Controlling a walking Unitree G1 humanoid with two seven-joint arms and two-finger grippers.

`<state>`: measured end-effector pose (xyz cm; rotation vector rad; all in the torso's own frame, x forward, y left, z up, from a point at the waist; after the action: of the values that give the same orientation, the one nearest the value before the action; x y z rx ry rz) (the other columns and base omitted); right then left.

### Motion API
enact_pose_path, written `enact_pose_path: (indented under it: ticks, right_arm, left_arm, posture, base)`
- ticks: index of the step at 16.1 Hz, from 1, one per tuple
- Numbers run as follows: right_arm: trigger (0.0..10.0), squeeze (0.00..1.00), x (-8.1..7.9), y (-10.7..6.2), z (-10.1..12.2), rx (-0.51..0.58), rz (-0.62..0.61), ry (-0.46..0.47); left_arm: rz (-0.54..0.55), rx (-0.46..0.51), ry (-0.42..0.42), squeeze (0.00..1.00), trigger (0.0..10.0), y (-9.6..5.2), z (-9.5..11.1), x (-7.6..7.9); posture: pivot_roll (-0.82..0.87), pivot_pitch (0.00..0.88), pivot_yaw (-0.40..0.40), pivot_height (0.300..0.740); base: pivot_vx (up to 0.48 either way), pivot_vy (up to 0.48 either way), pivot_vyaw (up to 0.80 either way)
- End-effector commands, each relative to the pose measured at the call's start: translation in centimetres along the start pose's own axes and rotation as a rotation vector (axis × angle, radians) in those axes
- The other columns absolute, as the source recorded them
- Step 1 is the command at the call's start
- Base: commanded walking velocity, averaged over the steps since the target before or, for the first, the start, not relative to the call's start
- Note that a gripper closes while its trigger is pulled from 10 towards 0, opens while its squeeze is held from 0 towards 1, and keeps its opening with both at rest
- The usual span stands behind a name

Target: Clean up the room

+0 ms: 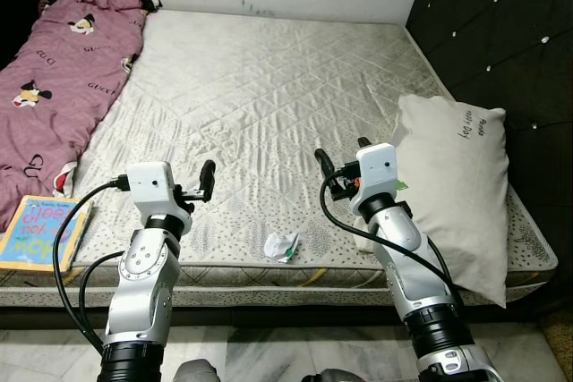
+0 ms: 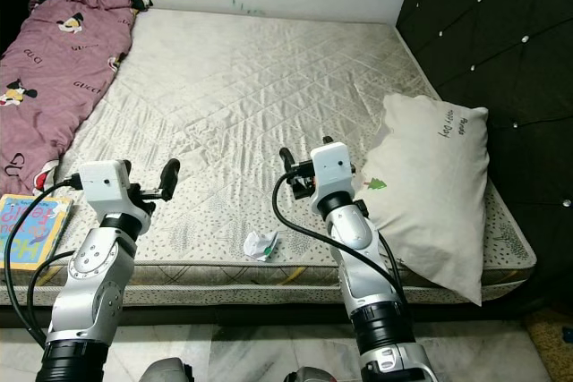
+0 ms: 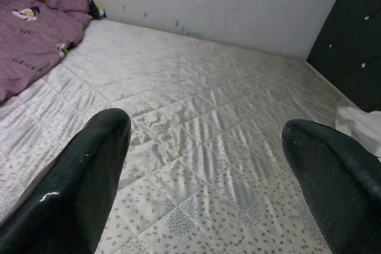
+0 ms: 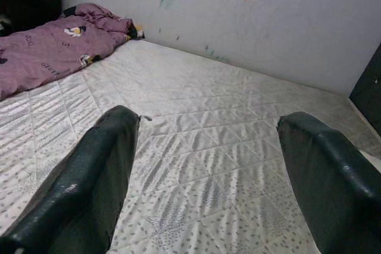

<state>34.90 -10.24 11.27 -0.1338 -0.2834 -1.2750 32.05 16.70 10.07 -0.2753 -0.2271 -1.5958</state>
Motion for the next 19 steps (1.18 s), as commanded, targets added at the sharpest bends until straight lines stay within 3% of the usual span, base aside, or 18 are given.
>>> enact_pose_path:
  ticks: [1, 7, 11, 15, 19]
  right_arm:
    - [10.0, 0.0, 0.1, 0.1, 0.0, 0.002, 0.001, -0.012]
    - [10.0, 0.0, 0.3, -0.1, -0.3, -0.006, -0.005, -0.009]
    - [10.0, 0.0, 0.8, -1.0, -0.8, -0.025, -0.027, 0.04]
    - [10.0, 0.0, 1.2, -2.1, -1.0, -0.046, -0.031, 0.07]
    - [10.0, 0.0, 2.3, -4.6, -1.9, -0.102, -0.076, 0.107]
  left_arm:
    - [-0.017, 0.002, 0.004, 0.0, 10.0, 0.1, 0.1, 0.2]
    - [0.021, -0.009, 0.022, 0.0, 10.0, -0.1, -0.2, -0.3]
    - [0.079, 0.003, 0.048, 0.0, 10.0, -1.2, 0.1, -0.9]
    - [0.13, -0.001, 0.077, 0.0, 10.0, -3.1, 0.6, -2.4]
    - [0.18, -0.061, 0.083, 0.0, 10.0, -6.5, -0.2, -4.3]
  posture:
    - [0.03, 0.0, -0.081, 0.74]
    - [0.04, 0.0, -0.08, 0.74]
    - [0.04, 0.011, -0.086, 0.74]
    - [0.04, 0.091, -0.084, 0.74]
    - [0.02, 0.139, -0.08, 0.74]
  base:
    - [0.0, 0.0, 0.0]
    - [0.041, 0.0, 0.0]
    - [0.0, 0.0, 0.0]
    - [0.0, 0.0, 0.0]
    - [0.0, 0.0, 0.0]
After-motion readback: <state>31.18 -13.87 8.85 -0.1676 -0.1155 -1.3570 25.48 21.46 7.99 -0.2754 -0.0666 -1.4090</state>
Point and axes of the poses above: a point about 5 cm out from each wrist's last joint towards the gripper, its own y axis pointing out of the wrist towards the gripper, its own z axis along the axis of the wrist's last joint, x = y × z, the point moved 4 cm from there along y, pointing out of the wrist towards the gripper, and after that the axes turned 10 degrees about -y, right-handed, at the moved point
